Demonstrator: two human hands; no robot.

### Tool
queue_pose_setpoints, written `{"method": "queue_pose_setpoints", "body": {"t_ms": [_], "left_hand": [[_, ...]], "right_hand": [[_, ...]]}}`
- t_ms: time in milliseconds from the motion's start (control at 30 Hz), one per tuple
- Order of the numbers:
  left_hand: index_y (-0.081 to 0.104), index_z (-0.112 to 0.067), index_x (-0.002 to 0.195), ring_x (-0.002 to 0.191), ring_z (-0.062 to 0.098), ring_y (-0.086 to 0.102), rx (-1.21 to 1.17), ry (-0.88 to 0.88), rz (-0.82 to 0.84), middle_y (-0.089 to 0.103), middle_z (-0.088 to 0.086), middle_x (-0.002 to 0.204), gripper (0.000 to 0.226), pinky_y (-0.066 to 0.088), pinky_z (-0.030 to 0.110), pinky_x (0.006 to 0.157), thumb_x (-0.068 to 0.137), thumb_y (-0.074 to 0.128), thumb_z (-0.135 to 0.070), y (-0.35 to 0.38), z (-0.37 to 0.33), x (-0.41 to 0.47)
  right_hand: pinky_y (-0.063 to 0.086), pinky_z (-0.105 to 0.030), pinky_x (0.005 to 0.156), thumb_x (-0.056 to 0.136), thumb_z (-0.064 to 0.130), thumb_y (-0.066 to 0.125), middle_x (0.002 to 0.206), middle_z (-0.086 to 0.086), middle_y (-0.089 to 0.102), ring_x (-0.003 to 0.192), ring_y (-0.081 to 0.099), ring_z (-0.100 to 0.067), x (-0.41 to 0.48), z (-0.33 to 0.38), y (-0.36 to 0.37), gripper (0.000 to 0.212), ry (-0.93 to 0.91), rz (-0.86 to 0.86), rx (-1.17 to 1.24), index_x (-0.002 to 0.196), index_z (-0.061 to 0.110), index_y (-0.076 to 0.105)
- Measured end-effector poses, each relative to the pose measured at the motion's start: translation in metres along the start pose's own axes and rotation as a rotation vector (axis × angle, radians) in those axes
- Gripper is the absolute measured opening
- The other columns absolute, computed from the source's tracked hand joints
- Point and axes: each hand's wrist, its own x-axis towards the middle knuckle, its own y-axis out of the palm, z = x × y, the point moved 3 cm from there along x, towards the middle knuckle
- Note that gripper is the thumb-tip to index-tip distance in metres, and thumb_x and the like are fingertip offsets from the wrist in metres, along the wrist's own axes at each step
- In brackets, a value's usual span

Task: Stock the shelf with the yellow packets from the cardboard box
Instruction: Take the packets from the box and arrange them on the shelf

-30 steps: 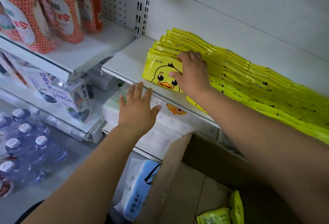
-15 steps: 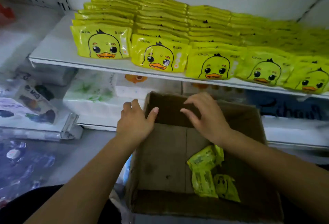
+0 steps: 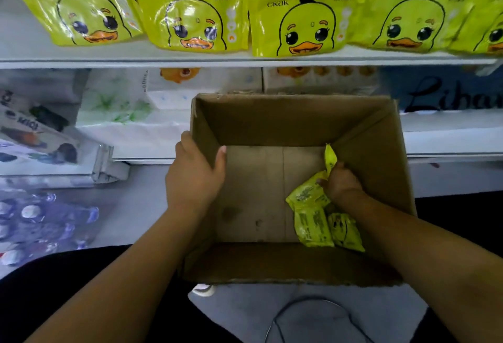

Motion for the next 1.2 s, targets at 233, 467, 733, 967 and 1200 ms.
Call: {"method": "queue_pose_setpoints", "body": {"t_ms": [233,467,733,967,1200], "left_hand": [[0.034,-0.014,0.148,0.121,0.033,0.06,0.015,-0.008,-0.004,0.051,0.011,0.142,0.072,0.053,0.04,0.091,0.097,0.054,-0.06,0.002,-0.003,0.005],[0.034,-0.012,0.145,0.117,0.037,0.061,0.042,-0.022,-0.004,0.051,0.013,0.14,0.073,0.053,0.044,0.089,0.096,0.055,-0.061,0.004,-0.004,0.006],[0.034,-0.011,0.145,0.117,0.039,0.061,0.056,-0.02,-0.019,0.05,0.015,0.141,0.073,0.053,0.045,0.088,0.096,0.056,-0.06,0.006,-0.003,0.007],[0.035,-0.009,0.145,0.114,0.039,0.062,0.064,-0.006,-0.024,0.05,0.014,0.139,0.073,0.051,0.041,0.084,0.096,0.057,-0.057,0.006,-0.004,0.005],[0.034,-0.01,0.146,0.115,0.037,0.061,0.071,0.005,-0.026,0.05,0.014,0.14,0.073,0.046,0.035,0.08,0.096,0.057,-0.058,0.006,-0.001,0.008]], "right_hand": [[0.05,-0.045,0.094,0.093,0.002,0.056,0.128,-0.027,0.06,0.119,0.06,-0.042,0.02,0.005,0.004,0.036,0.022,-0.095,-0.07,0.126,-0.01,0.049],[0.054,-0.041,0.08,0.098,0.011,0.061,0.107,-0.021,0.069,0.095,0.066,-0.037,0.015,0.003,-0.005,0.026,0.061,0.103,0.462,0.118,-0.005,0.065],[0.02,-0.038,0.121,0.107,0.025,0.037,0.161,-0.024,0.022,0.149,0.023,-0.036,-0.024,-0.02,0.088,0.054,0.062,0.404,-0.145,0.153,0.0,0.026],[0.032,-0.033,0.113,0.104,0.03,0.05,0.153,-0.017,0.042,0.141,0.041,-0.031,-0.018,-0.017,0.075,0.049,0.0,0.502,-0.046,0.146,0.006,0.046],[0.038,-0.027,0.11,0.099,0.038,0.058,0.148,-0.004,0.051,0.136,0.047,-0.021,-0.025,-0.008,0.08,0.045,-0.086,0.41,0.086,0.14,0.019,0.057]]}}
